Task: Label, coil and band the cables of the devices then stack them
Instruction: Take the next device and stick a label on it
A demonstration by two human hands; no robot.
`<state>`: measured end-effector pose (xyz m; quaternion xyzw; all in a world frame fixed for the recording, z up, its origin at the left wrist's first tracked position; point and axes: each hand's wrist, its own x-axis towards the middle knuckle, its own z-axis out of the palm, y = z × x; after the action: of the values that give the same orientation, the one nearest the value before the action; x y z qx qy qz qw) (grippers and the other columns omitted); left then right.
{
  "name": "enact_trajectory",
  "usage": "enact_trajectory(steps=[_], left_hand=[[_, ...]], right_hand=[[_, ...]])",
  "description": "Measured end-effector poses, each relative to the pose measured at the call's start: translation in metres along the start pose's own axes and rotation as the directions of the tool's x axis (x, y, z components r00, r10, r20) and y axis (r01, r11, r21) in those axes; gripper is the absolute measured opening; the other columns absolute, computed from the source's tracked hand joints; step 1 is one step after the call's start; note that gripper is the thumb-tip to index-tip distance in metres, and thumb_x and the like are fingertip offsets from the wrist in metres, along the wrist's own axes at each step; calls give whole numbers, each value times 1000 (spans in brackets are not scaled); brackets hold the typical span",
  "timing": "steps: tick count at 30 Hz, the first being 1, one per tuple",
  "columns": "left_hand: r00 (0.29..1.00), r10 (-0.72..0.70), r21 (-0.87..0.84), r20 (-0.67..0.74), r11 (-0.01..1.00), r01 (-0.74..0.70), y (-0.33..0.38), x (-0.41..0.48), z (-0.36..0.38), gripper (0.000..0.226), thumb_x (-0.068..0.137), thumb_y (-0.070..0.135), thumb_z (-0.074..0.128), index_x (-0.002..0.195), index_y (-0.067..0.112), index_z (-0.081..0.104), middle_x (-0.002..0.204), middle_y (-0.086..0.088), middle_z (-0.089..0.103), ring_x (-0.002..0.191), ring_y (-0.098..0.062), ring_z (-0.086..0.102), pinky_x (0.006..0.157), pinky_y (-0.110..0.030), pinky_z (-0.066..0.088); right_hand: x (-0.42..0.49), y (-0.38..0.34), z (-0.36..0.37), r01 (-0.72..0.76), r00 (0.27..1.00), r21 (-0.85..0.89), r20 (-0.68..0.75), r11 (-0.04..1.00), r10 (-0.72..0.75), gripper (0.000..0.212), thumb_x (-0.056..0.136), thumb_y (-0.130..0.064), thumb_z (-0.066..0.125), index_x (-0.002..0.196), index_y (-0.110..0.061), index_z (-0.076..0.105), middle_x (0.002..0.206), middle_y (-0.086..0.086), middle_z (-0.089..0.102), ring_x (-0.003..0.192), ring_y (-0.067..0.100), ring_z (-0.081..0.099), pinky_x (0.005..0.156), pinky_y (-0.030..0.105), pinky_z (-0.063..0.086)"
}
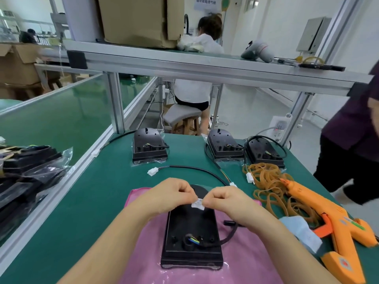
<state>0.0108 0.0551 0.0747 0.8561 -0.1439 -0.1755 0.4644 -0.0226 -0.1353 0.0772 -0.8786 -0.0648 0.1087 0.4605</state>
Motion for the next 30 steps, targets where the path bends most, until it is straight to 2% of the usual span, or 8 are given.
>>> enact_trajectory(steps=[3,5,7,12,16,18,23,30], left_hand=[[1000,15,23,-21,1000,-15,-1,4,-1,14,83,26,66,70,24,64,70,16,62,71,-6,52,76,-26,44],[1000,5,14,-27,1000,-5,-3,6,-2,11,84,26,66,75,20,65,71,15,61,71,-6,51,75,-26,43],[999,-15,15,-31,1000,16,-7,7,0,13,84,27,66,80,14,67,73,12,61,71,-7,50,74,-26,42],[997,-51,45,-49,998,54,-16,11,8,15,83,24,68,76,10,66,72,5,59,69,-13,47,68,-27,40],[994,-14,256,-109,966,41,-17,14,15,17,84,26,66,70,16,65,76,1,65,69,-11,52,67,-27,46],[991,8,315,-133,948,35,-18,15,18,19,85,26,64,67,18,61,75,2,64,66,-11,51,65,-27,44],[979,24,357,-203,933,51,-21,15,24,21,85,23,62,71,7,65,80,-8,70,64,-13,48,62,-28,45],[965,73,443,-250,895,47,-23,16,29,22,85,23,58,73,7,68,78,-5,72,72,-17,58,56,-20,40]], right_hand=[[6,-1,2,3,995,-12,-98,1000,-5,10,83,-22,68,75,-26,72,73,-13,69,70,-5,59,69,9,45],[8,-1,4,16,985,-35,-169,999,-22,9,81,-23,71,73,-27,71,71,-15,69,67,-9,58,64,5,43],[9,0,7,21,982,-27,-188,999,-26,13,78,-20,72,67,-26,68,70,-13,68,65,-7,57,62,7,43],[13,4,14,-66,987,-136,-152,988,45,21,78,-23,70,59,-29,63,73,-11,65,74,4,58,78,29,49],[16,7,19,-76,990,-283,-135,956,39,30,80,-25,66,54,-34,56,68,-13,59,70,0,54,76,30,48],[17,8,20,-74,991,-331,-131,941,32,32,80,-26,65,52,-31,53,69,-11,61,74,7,58,75,30,48],[21,9,21,-68,991,-404,-133,912,15,31,82,-28,64,53,-26,52,82,-1,69,83,16,62,75,31,49],[23,11,23,-66,990,-433,-142,899,4,24,83,-30,63,69,-10,65,82,0,68,83,18,61,75,32,48]])
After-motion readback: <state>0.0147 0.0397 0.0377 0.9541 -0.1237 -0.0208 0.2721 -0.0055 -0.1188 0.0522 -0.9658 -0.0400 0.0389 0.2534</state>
